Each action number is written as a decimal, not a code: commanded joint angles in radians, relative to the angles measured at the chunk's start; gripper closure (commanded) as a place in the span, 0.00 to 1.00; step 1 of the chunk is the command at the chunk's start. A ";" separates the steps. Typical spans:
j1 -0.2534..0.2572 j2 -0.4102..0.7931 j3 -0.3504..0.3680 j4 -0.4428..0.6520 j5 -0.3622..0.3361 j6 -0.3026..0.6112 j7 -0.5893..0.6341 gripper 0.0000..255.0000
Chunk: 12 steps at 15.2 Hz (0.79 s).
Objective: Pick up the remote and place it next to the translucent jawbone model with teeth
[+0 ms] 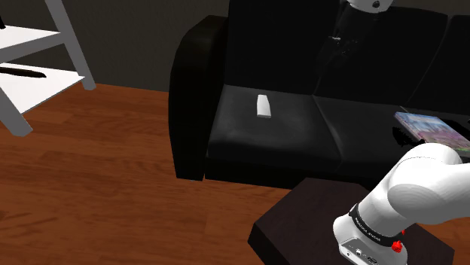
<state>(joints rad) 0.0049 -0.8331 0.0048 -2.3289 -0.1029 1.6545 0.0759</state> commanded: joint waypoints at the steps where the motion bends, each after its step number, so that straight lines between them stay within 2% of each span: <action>1: 0.000 0.000 0.000 0.000 0.000 0.000 0.000 0.00; 12: -0.074 0.391 0.008 0.069 0.024 0.253 0.207 0.00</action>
<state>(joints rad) -0.0632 -0.4844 0.0125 -2.2717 -0.0802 1.8833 0.2629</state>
